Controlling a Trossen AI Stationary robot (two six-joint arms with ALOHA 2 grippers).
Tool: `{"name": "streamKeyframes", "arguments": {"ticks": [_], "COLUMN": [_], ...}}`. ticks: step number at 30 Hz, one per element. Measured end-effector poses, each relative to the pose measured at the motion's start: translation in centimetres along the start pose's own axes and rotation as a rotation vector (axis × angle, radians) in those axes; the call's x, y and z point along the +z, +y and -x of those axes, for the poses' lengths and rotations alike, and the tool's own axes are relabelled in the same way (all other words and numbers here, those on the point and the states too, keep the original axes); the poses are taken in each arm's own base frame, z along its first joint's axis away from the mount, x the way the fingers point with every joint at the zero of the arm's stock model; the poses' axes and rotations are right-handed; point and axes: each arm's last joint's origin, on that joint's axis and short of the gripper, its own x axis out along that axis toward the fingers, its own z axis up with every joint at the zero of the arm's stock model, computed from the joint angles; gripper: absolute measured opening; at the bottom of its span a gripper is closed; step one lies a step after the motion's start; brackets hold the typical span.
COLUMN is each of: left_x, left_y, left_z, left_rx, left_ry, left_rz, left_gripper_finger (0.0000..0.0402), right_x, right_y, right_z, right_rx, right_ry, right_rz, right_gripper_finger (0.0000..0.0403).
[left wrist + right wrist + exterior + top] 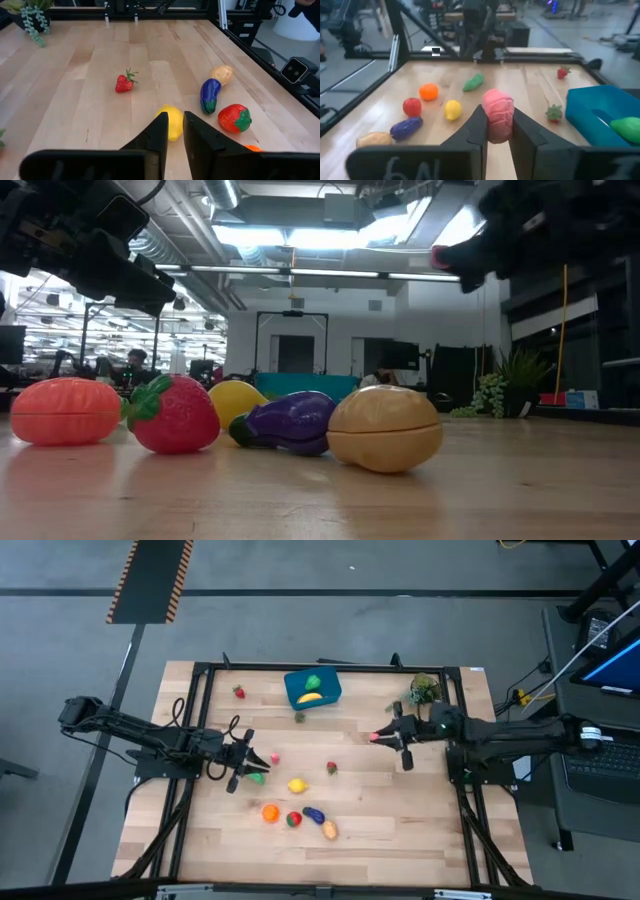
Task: Pick and placing Produce into tupperware
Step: Put the peach into the blue bin
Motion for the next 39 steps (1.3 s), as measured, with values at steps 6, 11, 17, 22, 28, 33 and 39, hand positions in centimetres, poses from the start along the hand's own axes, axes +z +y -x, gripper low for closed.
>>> {"name": "streamKeyframes", "arguments": {"ticks": [6,11,17,22,28,33,39], "left_x": [0.0,0.0,0.0,0.0,-0.3,-0.4,-0.4], "left_y": [0.0,0.0,0.0,0.0,0.0,0.0,0.0], "left_z": [0.0,0.0,0.0,0.0,0.0,0.0,0.0], "left_rx": [0.0,0.0,0.0,-0.001,0.001,0.002,0.003], "left_ry": [0.0,0.0,0.001,0.002,0.029,0.042,0.044], "left_rz": [0.0,0.002,0.003,0.004,0.035,0.058,0.058], "left_gripper_finger": [0.0062,0.0068,0.0073,0.0074,0.0063,0.0051,0.0038], "right_x": [1.2,2.4,3.8,4.4,4.8,5.0,5.5], "right_y": [-3.8,-7.1,-10.4,-14.2,-18.4,-21.2,-24.4], "right_z": [-2.5,-4.7,-8.5,-11.7,-14.5,-16.5,-17.9], "right_rx": [0.056,0.117,0.151,0.155,0.173,0.161,0.132], "right_ry": [0.078,0.168,0.316,0.433,0.583,0.679,0.714], "right_rz": [-0.008,-0.072,-0.039,-0.046,-0.109,-0.078,-0.082], "right_gripper_finger": [0.0057,0.0057,0.0057,0.0056,0.0056,0.0056,0.0056]}}
